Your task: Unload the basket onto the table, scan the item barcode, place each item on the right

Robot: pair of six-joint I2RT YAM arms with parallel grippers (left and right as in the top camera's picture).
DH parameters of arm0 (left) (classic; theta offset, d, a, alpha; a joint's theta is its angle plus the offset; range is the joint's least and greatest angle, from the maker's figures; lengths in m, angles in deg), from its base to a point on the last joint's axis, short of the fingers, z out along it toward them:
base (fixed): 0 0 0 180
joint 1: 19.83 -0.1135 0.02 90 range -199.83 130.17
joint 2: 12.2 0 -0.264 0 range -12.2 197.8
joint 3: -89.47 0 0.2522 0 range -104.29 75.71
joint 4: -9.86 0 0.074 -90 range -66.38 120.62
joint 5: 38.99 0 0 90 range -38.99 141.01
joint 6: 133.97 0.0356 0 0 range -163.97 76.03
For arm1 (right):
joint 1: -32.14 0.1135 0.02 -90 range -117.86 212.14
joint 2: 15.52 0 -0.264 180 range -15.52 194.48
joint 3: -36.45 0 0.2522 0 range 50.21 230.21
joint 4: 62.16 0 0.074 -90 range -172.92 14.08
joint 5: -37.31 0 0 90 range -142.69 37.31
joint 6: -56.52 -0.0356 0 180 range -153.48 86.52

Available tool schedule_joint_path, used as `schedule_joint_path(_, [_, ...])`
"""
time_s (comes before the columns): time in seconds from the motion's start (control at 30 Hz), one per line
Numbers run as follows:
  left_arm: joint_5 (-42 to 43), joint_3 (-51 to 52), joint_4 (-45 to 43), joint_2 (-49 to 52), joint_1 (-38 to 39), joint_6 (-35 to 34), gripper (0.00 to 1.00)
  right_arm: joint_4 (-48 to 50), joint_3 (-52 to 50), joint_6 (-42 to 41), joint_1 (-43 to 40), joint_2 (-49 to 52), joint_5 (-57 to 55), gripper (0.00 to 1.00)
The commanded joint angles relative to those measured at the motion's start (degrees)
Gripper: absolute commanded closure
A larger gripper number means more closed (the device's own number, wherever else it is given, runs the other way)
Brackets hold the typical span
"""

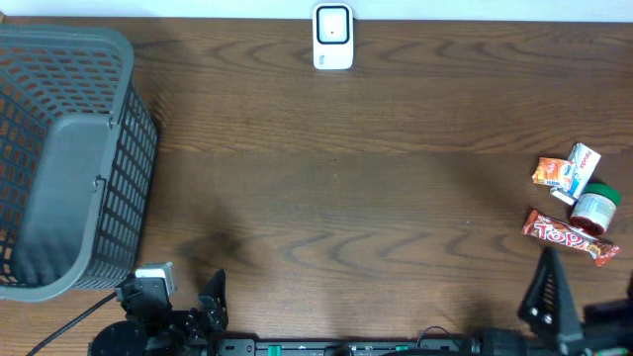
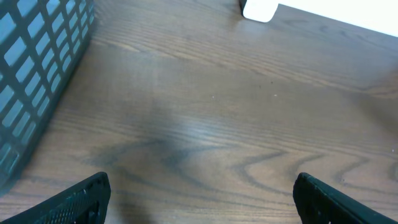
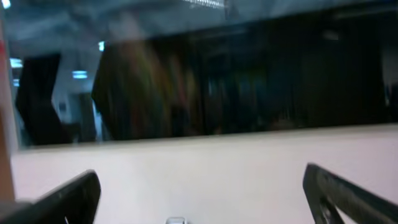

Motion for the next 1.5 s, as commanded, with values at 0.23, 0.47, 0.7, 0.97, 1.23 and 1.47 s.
schedule_joint_path(0.23, [0.55,-0.04,0.04,-0.15,0.28,0.11,0.06,28.74,-34.45,0.37,7.21,-8.31,-9.60,0.01])
schedule_joint_path(0.47, [0.55,-0.04,0.04,-0.15,0.28,0.11,0.06,30.64,-46.12,-0.07,11.50,-9.11,-20.98,0.01])
schedule_joint_path(0.7, [0.55,-0.04,0.04,-0.15,0.28,0.11,0.06,33.24,-53.77,-4.20,12.02,-9.11,-21.81,0.01])
schedule_joint_path(0.97, [0.55,-0.04,0.04,-0.15,0.28,0.09,0.06,22.36,-53.77,-3.91,12.04,-9.11,-21.86,0.01])
schedule_joint_path(1.23, [0.55,-0.04,0.04,-0.15,0.28,0.09,0.06,17.35,-53.77,-4.11,12.07,-9.11,-21.22,0.01])
schedule_joint_path(1.47, [0.55,-0.04,0.04,-0.15,0.28,0.09,0.06,17.35,-53.77,-4.11,12.07,-9.11,-21.22,0.01])
